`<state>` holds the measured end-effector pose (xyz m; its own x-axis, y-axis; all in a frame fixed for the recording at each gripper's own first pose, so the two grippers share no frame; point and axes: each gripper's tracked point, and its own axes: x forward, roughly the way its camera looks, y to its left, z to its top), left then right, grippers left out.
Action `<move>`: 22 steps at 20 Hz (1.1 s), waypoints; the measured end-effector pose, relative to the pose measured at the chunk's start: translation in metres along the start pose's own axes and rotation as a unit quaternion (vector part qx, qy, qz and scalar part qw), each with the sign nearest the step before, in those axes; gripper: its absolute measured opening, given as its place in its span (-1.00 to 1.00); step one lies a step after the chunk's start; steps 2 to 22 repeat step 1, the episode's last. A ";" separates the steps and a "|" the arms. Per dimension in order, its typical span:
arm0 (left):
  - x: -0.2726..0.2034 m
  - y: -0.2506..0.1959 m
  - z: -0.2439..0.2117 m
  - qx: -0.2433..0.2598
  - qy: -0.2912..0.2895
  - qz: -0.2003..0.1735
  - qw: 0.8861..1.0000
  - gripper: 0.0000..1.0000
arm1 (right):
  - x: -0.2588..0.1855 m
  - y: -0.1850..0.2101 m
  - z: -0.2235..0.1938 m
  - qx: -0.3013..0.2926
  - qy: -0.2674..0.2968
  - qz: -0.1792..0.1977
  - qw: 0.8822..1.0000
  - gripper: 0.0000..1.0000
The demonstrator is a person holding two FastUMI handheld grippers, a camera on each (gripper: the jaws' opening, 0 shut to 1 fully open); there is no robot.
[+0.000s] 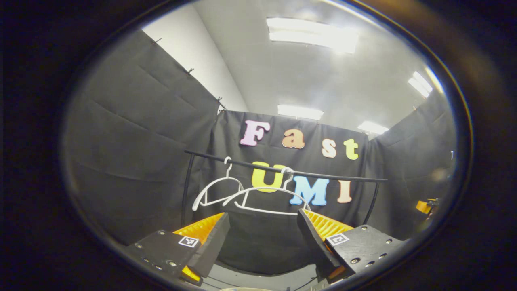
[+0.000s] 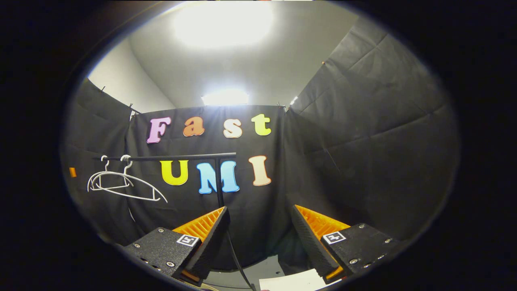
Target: Grasp the clothes on the hanger with both hands and then place them into the laundry hamper below.
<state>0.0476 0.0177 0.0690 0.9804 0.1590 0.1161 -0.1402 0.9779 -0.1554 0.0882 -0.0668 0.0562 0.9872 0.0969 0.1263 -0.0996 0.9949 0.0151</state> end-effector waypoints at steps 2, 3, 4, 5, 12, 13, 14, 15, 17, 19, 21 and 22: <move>0.002 0.000 -0.002 0.002 0.002 -0.002 1.000 1.00 | 0.000 0.001 0.000 0.000 0.001 -0.001 1.000 0.90; 0.002 0.000 -0.002 0.002 0.002 -0.002 1.000 1.00 | 0.000 0.001 0.000 0.000 0.001 -0.001 1.000 0.90; 0.002 0.000 -0.002 0.002 0.002 -0.002 1.000 1.00 | 0.000 0.001 0.000 0.000 0.001 -0.001 1.000 0.90; 0.002 0.000 -0.002 0.002 0.002 -0.002 1.000 1.00 | 0.000 0.001 0.000 0.000 0.001 -0.001 1.000 0.90; 0.002 0.000 -0.002 0.002 0.002 -0.002 1.000 1.00 | 0.000 0.001 0.000 0.000 0.001 -0.001 1.000 0.90; 0.002 0.000 -0.002 0.002 0.002 -0.002 1.000 1.00 | 0.000 0.001 0.000 0.000 0.001 -0.001 1.000 0.90; 0.002 0.000 -0.002 0.002 0.002 -0.002 1.000 1.00 | 0.000 0.001 0.000 0.000 0.001 -0.001 1.000 0.90; 0.002 0.000 -0.002 0.002 0.002 -0.002 1.000 1.00 | 0.000 0.001 0.000 0.000 0.001 -0.001 1.000 0.90; 0.002 0.000 -0.002 0.002 0.002 -0.002 1.000 1.00 | 0.000 0.001 0.000 0.000 0.001 -0.001 1.000 0.90; 0.002 0.000 -0.002 0.002 0.002 -0.002 1.000 1.00 | 0.000 0.001 0.000 0.000 0.001 -0.001 1.000 0.90; 0.002 0.000 -0.002 0.002 0.002 -0.002 1.000 1.00 | 0.000 0.001 0.000 0.000 0.001 -0.001 1.000 0.90; 0.002 0.000 -0.002 0.002 0.002 -0.002 1.000 1.00 | 0.000 0.001 0.000 0.000 0.001 -0.001 1.000 0.90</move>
